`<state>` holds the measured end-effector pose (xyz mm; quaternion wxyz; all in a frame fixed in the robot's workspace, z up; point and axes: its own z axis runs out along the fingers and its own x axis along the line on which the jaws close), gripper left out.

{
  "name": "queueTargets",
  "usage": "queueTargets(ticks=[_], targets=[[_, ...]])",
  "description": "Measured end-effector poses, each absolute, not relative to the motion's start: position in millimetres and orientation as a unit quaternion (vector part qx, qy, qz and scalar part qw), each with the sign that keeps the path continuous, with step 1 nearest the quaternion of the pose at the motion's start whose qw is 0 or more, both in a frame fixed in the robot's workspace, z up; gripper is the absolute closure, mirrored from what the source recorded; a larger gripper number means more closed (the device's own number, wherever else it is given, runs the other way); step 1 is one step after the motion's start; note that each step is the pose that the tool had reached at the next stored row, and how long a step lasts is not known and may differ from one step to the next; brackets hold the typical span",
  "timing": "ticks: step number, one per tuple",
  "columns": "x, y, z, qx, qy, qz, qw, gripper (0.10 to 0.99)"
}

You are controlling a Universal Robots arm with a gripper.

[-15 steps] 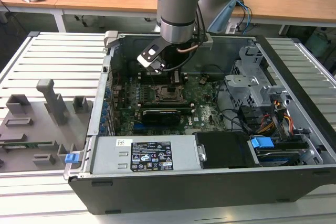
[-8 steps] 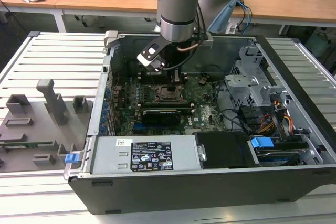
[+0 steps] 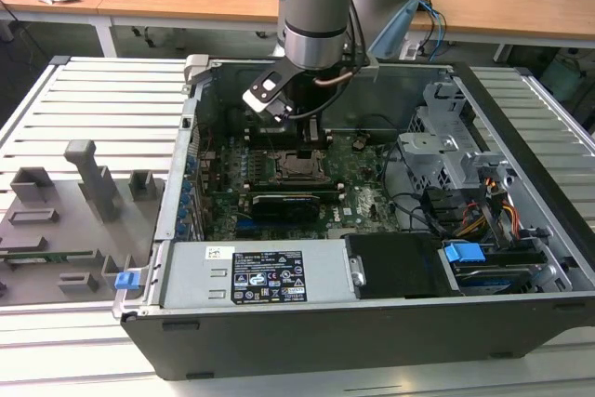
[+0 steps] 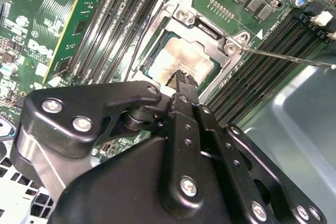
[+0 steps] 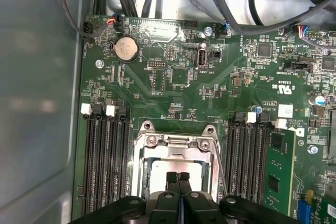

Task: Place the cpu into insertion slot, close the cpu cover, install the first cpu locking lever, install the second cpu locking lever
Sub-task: 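Install the first cpu locking lever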

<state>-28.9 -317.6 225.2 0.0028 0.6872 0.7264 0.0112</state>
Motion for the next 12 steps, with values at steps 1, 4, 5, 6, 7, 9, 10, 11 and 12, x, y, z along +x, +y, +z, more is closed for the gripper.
queueTargets(ticks=[1,4,5,6,7,9,10,11,12], targets=[[-28.9,-317.6,226.4,0.687,0.726,0.011,0.003,0.976],[-28.9,-317.6,229.2,0.687,0.726,0.011,0.003,0.976],[-28.9,-317.6,231.0,0.687,0.726,0.010,0.003,0.976],[-28.9,-317.6,232.1,0.687,0.726,0.010,0.004,0.976],[-28.9,-317.6,233.1,0.687,0.726,0.010,0.004,0.976],[-29.0,-317.6,237.1,0.687,0.726,0.010,0.004,0.976],[-29.0,-317.6,239.8,0.687,0.726,0.010,0.004,0.976],[-28.9,-317.6,241.6,0.687,0.726,0.010,0.004,0.976],[-29.0,-317.6,245.5,0.687,0.726,0.010,0.004,0.976]])
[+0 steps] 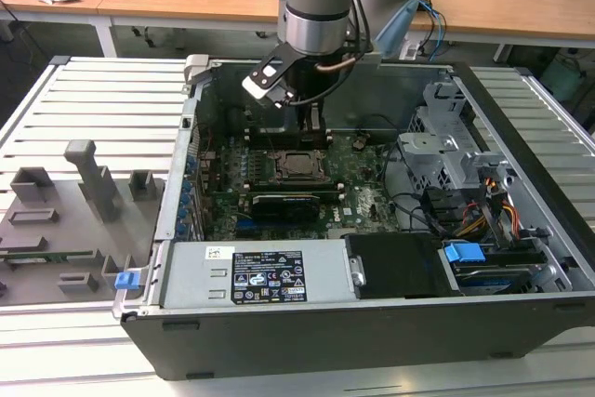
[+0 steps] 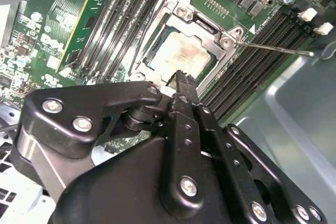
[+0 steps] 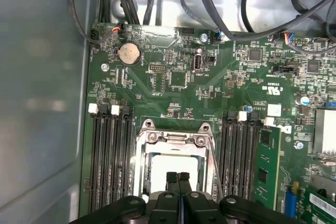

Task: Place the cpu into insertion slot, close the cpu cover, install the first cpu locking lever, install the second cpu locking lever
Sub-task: 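Install the first cpu locking lever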

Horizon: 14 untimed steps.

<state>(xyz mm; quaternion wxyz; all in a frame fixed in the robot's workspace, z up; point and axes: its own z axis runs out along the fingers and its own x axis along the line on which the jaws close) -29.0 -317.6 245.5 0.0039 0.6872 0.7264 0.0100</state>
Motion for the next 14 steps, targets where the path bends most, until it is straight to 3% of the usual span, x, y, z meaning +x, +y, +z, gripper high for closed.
queueTargets(ticks=[14], targets=[[-28.9,-317.6,280.6,0.687,0.727,0.009,0.005,0.976]])
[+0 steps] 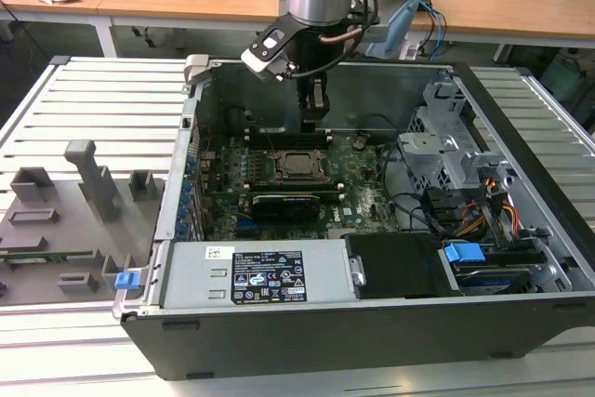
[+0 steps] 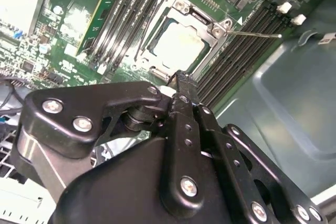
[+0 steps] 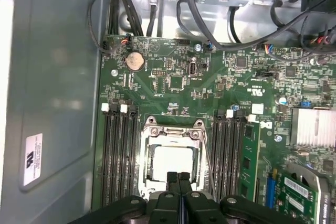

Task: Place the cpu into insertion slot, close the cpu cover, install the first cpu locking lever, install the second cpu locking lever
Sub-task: 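Install the first cpu locking lever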

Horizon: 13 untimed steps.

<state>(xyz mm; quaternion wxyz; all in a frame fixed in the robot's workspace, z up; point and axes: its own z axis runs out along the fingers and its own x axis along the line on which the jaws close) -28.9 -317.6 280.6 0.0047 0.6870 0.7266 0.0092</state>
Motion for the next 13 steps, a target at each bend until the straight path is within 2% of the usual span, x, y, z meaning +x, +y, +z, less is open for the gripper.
queueTargets(ticks=[13], targets=[[-29.0,-317.5,280.7,0.605,0.796,0.008,0.005,0.976]])
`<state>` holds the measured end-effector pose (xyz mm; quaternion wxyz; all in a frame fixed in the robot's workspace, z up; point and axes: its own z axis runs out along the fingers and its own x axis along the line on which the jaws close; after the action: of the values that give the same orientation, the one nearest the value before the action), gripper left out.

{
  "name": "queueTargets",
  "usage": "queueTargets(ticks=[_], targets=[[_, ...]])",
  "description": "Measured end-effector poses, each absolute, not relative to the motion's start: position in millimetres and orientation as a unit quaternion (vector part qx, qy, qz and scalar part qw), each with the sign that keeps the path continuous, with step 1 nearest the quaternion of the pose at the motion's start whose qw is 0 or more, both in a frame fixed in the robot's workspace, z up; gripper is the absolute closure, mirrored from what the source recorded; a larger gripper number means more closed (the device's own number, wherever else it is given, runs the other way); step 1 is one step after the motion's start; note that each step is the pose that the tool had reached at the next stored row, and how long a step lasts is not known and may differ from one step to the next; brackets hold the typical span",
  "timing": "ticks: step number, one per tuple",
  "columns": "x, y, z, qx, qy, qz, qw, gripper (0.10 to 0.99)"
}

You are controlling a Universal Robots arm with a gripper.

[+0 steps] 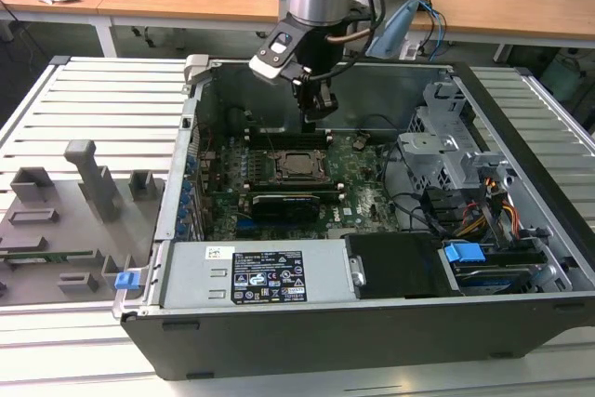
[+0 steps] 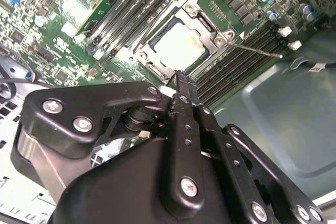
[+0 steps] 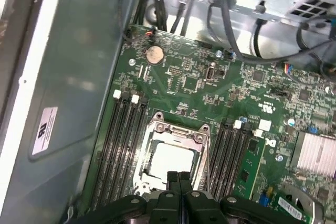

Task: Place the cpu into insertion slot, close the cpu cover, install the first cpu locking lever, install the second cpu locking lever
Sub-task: 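Install the first cpu locking lever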

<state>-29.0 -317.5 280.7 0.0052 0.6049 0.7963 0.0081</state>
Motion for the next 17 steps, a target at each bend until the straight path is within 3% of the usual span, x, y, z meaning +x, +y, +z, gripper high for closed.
queueTargets(ticks=[17], targets=[[-29.0,-317.5,280.6,0.461,0.887,0.009,0.004,0.976]])
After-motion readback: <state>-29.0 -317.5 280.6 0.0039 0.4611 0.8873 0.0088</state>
